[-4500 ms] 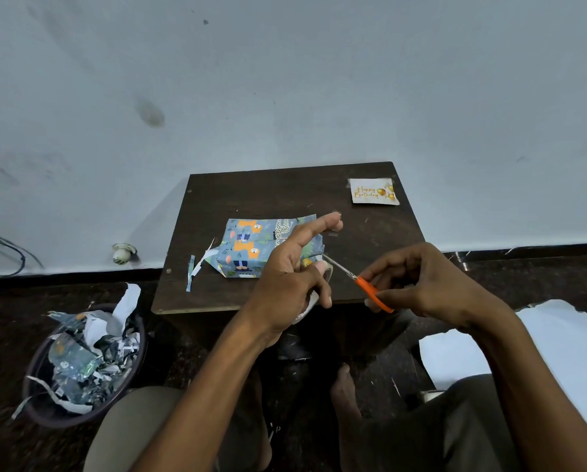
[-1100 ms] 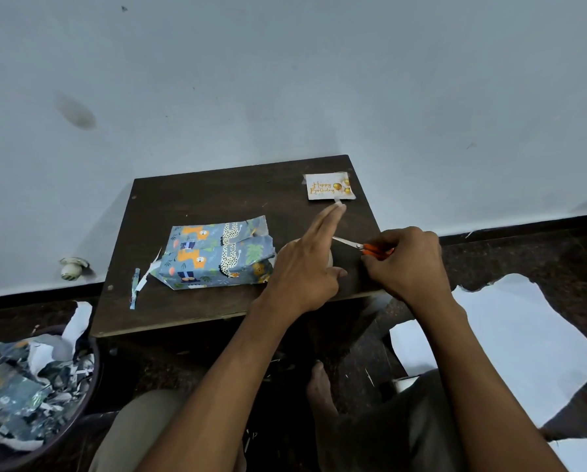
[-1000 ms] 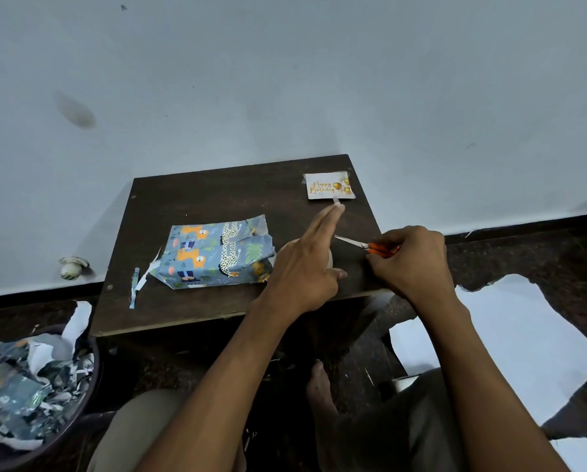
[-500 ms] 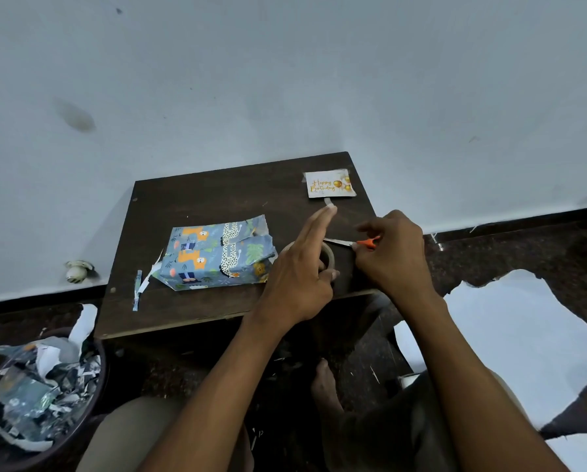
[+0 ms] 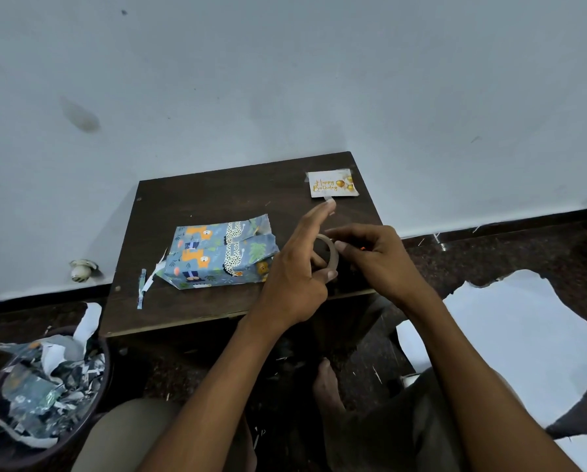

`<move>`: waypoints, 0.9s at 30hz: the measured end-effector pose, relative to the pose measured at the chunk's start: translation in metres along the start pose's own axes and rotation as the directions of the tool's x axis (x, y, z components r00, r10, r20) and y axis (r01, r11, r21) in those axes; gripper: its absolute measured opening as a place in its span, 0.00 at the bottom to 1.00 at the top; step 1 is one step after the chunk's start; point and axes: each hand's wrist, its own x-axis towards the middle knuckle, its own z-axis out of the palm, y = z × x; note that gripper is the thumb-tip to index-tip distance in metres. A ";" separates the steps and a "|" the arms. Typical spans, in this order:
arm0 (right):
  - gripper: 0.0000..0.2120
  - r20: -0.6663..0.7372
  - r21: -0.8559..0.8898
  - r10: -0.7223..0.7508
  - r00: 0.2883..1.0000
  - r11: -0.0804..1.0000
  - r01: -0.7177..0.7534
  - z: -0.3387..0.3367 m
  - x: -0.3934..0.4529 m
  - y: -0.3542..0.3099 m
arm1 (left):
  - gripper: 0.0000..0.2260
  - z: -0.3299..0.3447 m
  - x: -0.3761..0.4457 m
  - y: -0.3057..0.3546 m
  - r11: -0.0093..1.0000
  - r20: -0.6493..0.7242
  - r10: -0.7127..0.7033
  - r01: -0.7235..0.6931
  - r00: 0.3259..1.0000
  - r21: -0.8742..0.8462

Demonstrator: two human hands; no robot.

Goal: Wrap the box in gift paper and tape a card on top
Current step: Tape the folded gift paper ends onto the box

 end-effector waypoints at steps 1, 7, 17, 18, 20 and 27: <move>0.11 -0.016 0.010 -0.002 1.000 1.000 0.002 0.000 0.000 0.000 | 0.46 0.000 0.000 0.000 1.000 -0.002 -0.002 0.002 1.000 -0.006; 0.07 -0.100 0.088 0.025 0.995 0.996 -0.016 0.001 -0.003 0.000 | 0.45 0.000 0.001 0.002 0.999 -0.005 0.002 -0.003 1.000 -0.037; 0.05 -0.180 0.036 0.027 0.983 0.999 -0.021 0.004 -0.008 0.000 | 0.46 0.000 0.001 0.004 0.999 -0.001 -0.009 0.009 1.000 -0.033; 0.05 -0.183 0.025 0.022 0.983 1.000 -0.018 0.004 -0.008 0.000 | 0.46 0.000 0.001 0.005 0.999 0.001 -0.012 0.012 1.000 -0.034; 0.05 -0.186 0.010 0.023 0.982 1.000 -0.021 0.003 -0.009 -0.001 | 0.46 0.000 0.001 0.004 0.999 0.004 -0.015 0.015 1.000 -0.036; 0.04 -0.198 -0.043 0.051 0.979 0.997 -0.061 0.001 -0.011 -0.003 | 0.47 0.002 0.002 0.002 1.000 0.031 -0.012 0.012 0.999 -0.012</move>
